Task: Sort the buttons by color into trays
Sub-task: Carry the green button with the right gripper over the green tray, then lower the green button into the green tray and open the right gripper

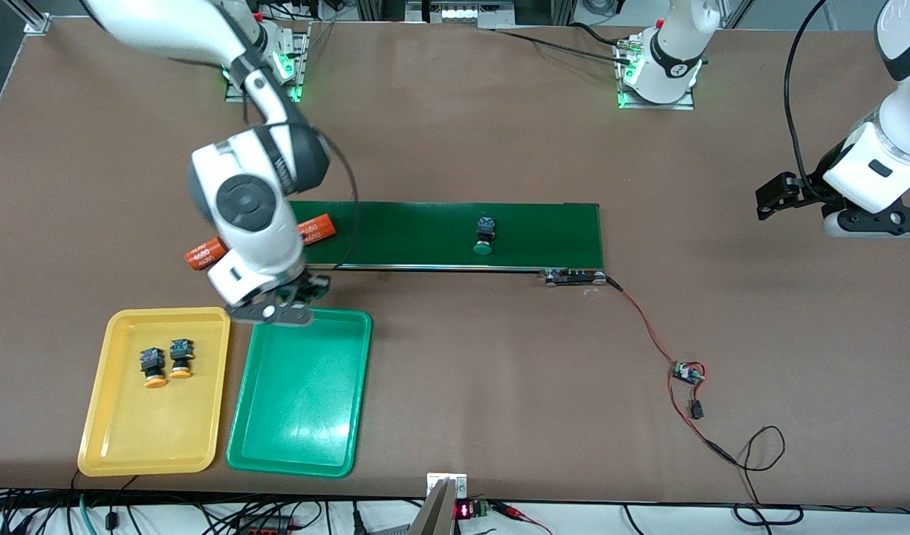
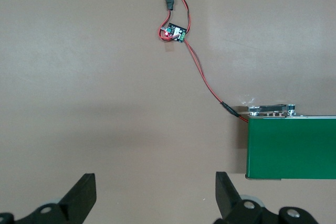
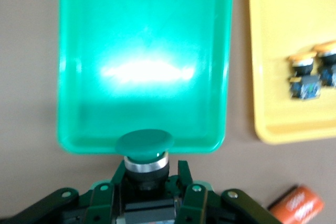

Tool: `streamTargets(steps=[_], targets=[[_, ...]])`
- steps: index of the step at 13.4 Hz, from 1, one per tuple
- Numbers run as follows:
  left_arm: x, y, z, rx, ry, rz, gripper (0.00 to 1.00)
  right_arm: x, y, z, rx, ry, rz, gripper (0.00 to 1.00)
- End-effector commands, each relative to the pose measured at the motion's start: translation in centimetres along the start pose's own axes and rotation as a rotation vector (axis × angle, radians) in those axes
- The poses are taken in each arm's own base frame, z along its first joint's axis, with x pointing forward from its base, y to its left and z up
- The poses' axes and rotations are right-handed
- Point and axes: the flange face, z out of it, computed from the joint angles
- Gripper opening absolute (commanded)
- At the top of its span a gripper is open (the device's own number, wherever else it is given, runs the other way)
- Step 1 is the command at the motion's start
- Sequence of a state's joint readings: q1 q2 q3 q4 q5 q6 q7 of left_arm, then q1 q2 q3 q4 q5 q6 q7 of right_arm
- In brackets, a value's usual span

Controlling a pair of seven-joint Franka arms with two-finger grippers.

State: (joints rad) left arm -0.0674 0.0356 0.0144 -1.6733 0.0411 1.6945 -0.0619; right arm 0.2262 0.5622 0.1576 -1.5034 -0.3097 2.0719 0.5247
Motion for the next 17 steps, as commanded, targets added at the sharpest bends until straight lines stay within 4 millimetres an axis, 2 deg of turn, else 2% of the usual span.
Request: streamTargets(steps=[1,5,8,10,12,13,14,16,17], targets=[[-0.6,0.0,-0.6,0.02,0.002,0.011,1.0,2.8,0.4,3.3,0.031,0.019,-0.039,0.06],[-0.6,0.0,-0.6,0.02,0.002,0.011,1.0,4.6,0.8,7.6,0.056,0.098,-0.027,0.06],[-0.6,0.0,-0.6,0.021,0.002,0.012,1.0,5.1,1.0,11.3,0.065,0.142,-0.027,0.06],[-0.6,0.0,-0.5,0.02,0.001,0.011,1.0,5.2,1.1,12.5,0.071,0.163,-0.027,0.06],[-0.6,0.0,-0.5,0.02,0.002,0.011,1.0,5.1,0.9,13.6,0.081,0.177,-0.026,0.27],[-0.6,0.0,-0.5,0.021,0.001,0.011,1.0,5.0,0.7,13.6,0.081,0.178,-0.028,0.43],[-0.6,0.0,-0.5,0.02,0.001,0.011,1.0,4.9,0.6,13.8,0.079,0.175,-0.03,0.53],[-0.6,0.2,-0.5,0.021,0.002,0.014,1.0,4.8,0.6,14.0,0.078,0.171,-0.028,0.81],[-0.6,0.2,-0.5,0.021,0.002,0.014,1.0,4.7,0.6,14.1,0.078,0.171,-0.026,0.86]])
